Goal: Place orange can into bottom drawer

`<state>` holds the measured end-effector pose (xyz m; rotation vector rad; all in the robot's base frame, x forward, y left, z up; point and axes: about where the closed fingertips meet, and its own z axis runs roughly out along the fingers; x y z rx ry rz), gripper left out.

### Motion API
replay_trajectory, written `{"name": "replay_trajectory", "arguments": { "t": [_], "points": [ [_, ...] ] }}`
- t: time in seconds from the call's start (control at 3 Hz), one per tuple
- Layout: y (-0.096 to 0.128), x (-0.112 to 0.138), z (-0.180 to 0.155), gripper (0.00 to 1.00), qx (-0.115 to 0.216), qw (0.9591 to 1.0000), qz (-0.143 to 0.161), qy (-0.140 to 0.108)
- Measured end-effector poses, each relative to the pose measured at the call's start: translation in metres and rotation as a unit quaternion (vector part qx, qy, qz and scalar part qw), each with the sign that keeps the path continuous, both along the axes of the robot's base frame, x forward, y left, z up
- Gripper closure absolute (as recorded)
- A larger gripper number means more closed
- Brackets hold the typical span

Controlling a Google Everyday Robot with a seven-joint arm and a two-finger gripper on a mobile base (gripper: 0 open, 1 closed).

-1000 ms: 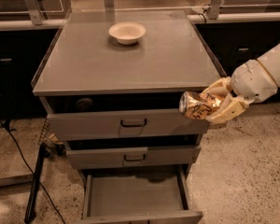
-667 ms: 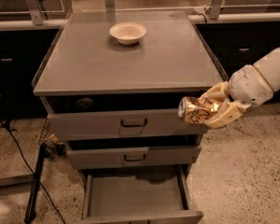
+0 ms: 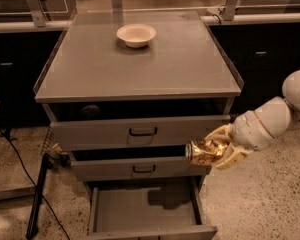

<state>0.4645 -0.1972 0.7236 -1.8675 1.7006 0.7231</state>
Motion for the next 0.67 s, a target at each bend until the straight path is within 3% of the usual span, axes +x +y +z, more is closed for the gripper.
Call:
{"name": "replay_trajectory", "arguments": {
  "t": [0.33, 0.67],
  "points": [
    [0.0111, -0.0250, -0.0664, 1.00, -0.031, 0.9987, 0.014, -0.039],
    [0.0141, -0.0221, -0.0682, 1.00, -0.028, 0.9989, 0.007, -0.037]
  ]
}}
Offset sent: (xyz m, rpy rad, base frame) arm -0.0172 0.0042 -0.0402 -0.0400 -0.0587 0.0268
